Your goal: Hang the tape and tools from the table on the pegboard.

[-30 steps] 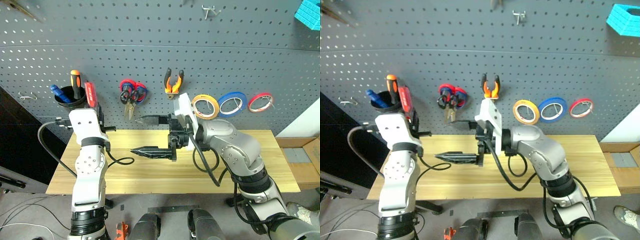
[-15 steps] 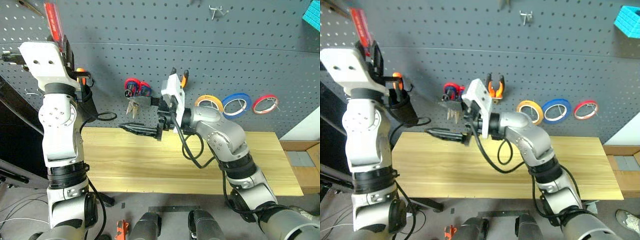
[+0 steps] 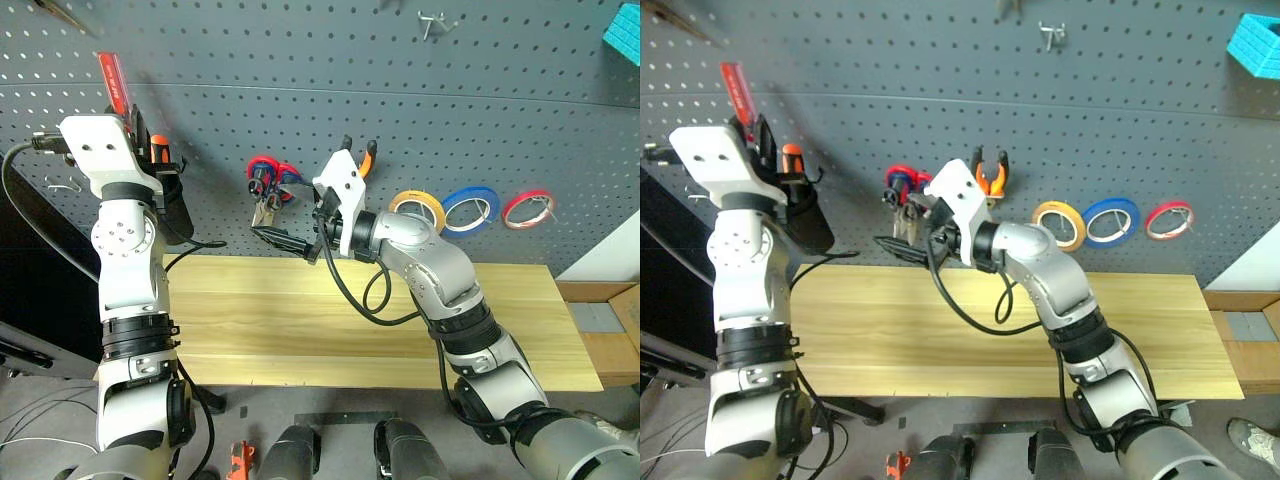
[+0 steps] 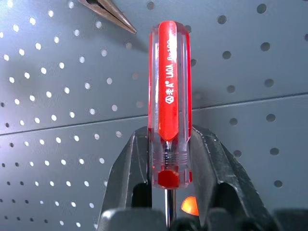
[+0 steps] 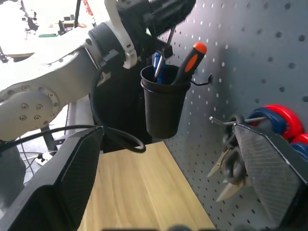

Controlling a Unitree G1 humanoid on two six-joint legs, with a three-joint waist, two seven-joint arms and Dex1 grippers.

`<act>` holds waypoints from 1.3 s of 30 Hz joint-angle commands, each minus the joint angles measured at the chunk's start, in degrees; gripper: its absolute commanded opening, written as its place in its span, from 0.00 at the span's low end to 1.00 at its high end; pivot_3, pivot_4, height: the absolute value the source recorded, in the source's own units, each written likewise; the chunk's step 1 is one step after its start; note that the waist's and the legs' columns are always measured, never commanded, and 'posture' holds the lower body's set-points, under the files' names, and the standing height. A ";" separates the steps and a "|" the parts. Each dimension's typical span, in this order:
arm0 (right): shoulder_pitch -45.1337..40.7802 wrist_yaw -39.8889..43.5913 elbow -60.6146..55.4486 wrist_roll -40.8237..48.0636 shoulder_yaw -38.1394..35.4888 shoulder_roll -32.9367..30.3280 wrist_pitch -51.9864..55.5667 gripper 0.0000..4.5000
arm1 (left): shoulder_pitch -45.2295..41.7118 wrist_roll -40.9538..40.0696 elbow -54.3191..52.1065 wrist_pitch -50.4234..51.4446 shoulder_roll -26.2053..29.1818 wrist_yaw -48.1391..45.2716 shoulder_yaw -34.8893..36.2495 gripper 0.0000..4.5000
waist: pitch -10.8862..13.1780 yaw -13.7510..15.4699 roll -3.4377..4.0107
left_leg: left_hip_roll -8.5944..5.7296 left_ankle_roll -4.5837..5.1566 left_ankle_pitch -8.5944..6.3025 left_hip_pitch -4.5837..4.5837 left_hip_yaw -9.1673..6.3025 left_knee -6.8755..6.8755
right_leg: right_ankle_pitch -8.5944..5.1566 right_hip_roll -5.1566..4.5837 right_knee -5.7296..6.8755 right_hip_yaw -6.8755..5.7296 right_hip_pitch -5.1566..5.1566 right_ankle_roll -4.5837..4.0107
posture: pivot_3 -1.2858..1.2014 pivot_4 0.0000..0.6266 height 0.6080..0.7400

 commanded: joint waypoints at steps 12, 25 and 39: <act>1.31 3.18 -3.40 1.18 -1.31 -2.65 -0.87 1.00 | 3.87 0.47 -7.61 -7.09 3.02 0.24 2.06 0.99 | -0.35 -0.83 -0.08 | 0.00 0.00 0.00 0.03 0.04 0.01 | 0.01 0.00 0.03 0.05 0.00 -0.01 | 0.53 0.16 1.00; 19.52 2.92 -16.57 7.74 -10.82 -17.81 7.74 1.00 | 31.82 -23.25 -33.15 16.08 4.14 -22.04 -0.02 0.99 | -0.16 -1.75 0.22 | 0.10 0.32 -0.18 0.23 0.07 -0.04 | 0.01 -0.07 0.04 0.08 0.18 -0.05 | 0.51 0.26 1.00; 37.56 -15.26 -1.44 -2.57 -22.09 -11.96 -14.11 1.00 | 40.84 -13.77 -16.25 10.82 1.21 -24.31 -4.45 0.99 | -0.33 -1.68 0.50 | 0.10 0.48 -0.23 1.17 0.24 -0.03 | -0.06 -0.06 -0.19 0.10 1.25 0.00 | 0.50 0.21 1.00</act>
